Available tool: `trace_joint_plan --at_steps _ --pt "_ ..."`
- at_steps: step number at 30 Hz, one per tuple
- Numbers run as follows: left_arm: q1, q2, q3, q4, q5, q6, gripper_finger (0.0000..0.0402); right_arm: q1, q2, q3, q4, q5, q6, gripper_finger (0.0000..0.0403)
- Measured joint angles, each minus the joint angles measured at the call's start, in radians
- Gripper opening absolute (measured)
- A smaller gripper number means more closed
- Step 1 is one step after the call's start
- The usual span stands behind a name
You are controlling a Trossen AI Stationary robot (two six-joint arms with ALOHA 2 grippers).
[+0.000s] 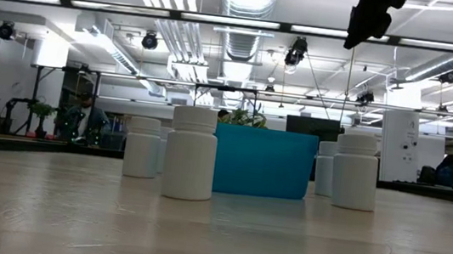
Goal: Pick and place pill bottles into a basket
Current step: Put the white medicine bottle into the blue bin
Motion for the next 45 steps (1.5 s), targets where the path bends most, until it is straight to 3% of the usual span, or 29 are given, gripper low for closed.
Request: trace_joint_plan --at_steps 7,19,28,35,45 --pt "0.0 0.01 -0.009 -0.01 0.0 0.0 0.0187 0.0 0.065 0.0 -0.094 -0.041 -0.061 0.0196" --pt "0.0 0.031 -0.009 -0.009 0.0 0.03 0.0187 -0.001 0.19 0.0 -0.086 -0.054 -0.127 0.0196" --pt "0.0 0.042 -0.009 -0.002 -0.001 0.028 0.0187 -0.001 0.185 0.026 -0.04 -0.054 -0.104 0.0196" --pt "0.0 0.05 -0.004 -0.004 -0.002 0.026 0.0187 -0.001 0.188 0.063 -0.01 -0.053 -0.225 0.0196" --pt "0.0 0.043 -0.002 -0.001 -0.002 0.025 0.0187 -0.003 0.19 0.067 0.021 -0.049 -0.172 0.0194"
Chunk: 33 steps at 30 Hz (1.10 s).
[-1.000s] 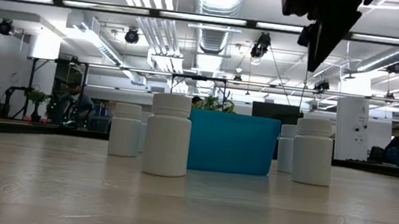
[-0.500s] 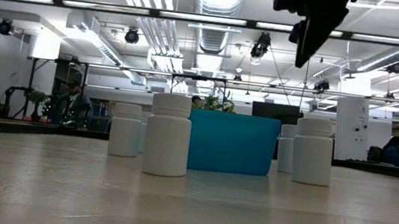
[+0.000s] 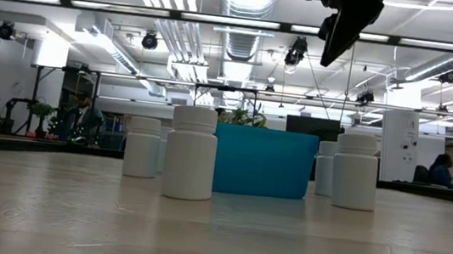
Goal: Pick and place pill bottles into a basket
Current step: Put the white medicine bottle into the blue bin
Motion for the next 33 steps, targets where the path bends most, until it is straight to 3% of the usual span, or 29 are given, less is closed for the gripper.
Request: trace_joint_plan --at_steps 14,23,33 --pt "0.0 -0.009 0.007 0.001 0.001 -0.002 0.0187 -0.007 0.002 0.0 -0.01 0.046 0.14 0.0202" --pt "0.0 -0.01 0.007 0.002 0.001 -0.002 0.0187 -0.011 0.003 -0.008 -0.06 0.133 0.181 0.0276" --pt "0.0 -0.011 0.007 0.002 0.001 -0.002 0.0187 -0.01 0.003 -0.008 -0.05 0.098 0.151 0.0329"
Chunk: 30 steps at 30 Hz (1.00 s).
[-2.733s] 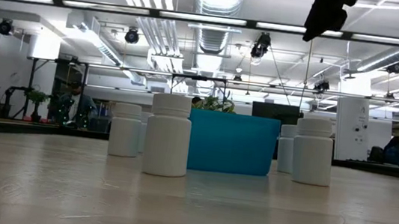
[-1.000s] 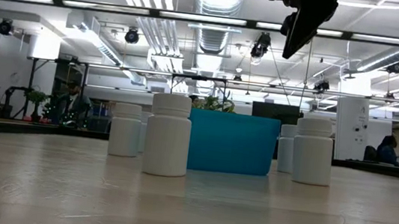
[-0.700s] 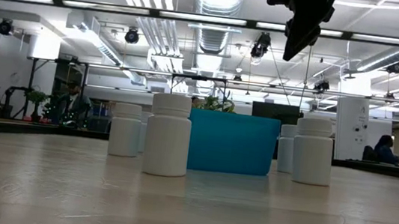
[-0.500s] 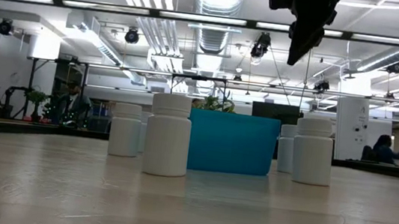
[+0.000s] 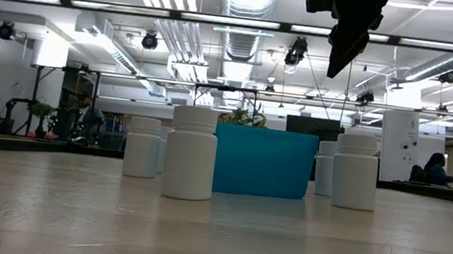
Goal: Pick and place pill bottles into a basket
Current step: Put the white medicine bottle into the blue bin
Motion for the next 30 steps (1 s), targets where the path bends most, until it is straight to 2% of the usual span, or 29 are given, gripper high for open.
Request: trace_joint_plan --at_steps 7,10,18,30 --pt "0.0 0.0 0.0 0.0 0.0 0.0 0.0187 0.001 0.0 -0.003 0.0 -0.012 0.007 0.0323" --pt "0.0 0.0 0.0 0.0 0.0 0.0 0.0187 0.001 0.0 -0.013 0.001 -0.055 0.003 0.032" --pt "0.0 0.006 -0.011 -0.002 0.0 0.003 0.0187 0.001 0.0 -0.095 0.004 -0.066 0.023 0.0311" --pt "0.0 0.01 -0.011 -0.002 0.0 0.003 0.0187 0.001 0.0 -0.154 0.165 -0.218 0.023 0.0302"
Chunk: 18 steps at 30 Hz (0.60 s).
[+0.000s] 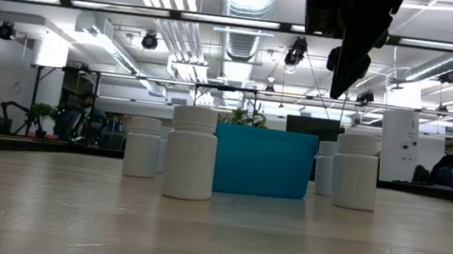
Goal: Pick and place pill bottles into a basket
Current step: Put the white medicine bottle into the blue bin
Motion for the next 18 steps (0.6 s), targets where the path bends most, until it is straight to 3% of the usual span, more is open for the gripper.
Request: trace_joint_plan --at_steps 18 --pt "0.0 0.004 -0.001 0.0 0.0 0.001 0.0187 -0.003 0.0 -0.124 0.104 0.009 -0.038 0.0295"
